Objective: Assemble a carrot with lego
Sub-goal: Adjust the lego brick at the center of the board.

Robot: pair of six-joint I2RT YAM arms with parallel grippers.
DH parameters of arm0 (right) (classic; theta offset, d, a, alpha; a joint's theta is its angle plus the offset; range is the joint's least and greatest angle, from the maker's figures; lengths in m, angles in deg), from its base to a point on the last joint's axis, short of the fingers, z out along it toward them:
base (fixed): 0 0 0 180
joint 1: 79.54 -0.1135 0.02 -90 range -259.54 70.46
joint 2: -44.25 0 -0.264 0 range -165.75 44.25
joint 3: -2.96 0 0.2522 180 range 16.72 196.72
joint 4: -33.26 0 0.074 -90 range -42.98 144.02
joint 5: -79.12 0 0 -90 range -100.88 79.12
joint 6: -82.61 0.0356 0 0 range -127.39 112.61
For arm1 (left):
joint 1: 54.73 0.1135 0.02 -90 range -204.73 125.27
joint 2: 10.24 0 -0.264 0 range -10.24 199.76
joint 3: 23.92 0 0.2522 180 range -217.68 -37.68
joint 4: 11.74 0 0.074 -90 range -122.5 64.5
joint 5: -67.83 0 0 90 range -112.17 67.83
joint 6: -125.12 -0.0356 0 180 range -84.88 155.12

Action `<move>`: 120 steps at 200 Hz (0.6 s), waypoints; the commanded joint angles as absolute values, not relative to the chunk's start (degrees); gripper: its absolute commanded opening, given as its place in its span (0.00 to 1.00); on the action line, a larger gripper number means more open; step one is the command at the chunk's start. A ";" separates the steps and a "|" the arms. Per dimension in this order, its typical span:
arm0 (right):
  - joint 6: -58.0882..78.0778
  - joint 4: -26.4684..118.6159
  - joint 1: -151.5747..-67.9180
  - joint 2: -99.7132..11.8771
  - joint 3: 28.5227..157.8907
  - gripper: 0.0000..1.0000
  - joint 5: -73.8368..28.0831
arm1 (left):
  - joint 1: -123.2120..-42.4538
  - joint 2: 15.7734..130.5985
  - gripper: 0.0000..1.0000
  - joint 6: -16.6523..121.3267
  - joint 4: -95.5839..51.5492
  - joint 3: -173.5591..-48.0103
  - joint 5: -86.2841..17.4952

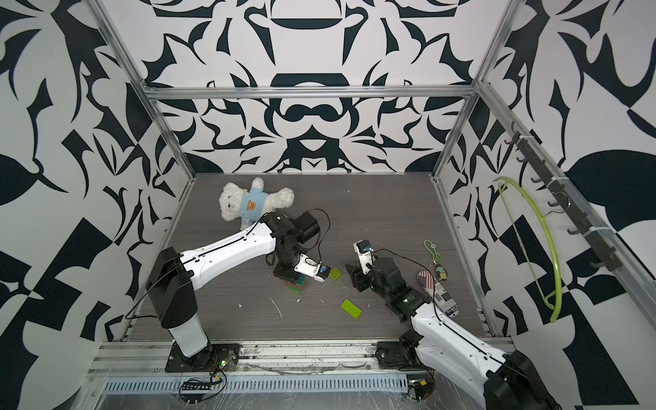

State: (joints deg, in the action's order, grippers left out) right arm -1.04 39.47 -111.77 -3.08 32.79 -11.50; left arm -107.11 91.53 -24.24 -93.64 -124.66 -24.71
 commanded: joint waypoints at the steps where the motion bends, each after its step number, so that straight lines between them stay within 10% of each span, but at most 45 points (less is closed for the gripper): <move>1: -0.22 37.33 -111.54 -3.04 34.21 0.61 -11.93 | -106.68 93.22 0.00 -23.75 -95.90 -123.08 -25.77; 120: -0.27 37.71 -111.57 -2.47 34.16 0.61 -12.46 | -103.95 91.62 0.00 -26.11 -96.83 -121.99 -29.97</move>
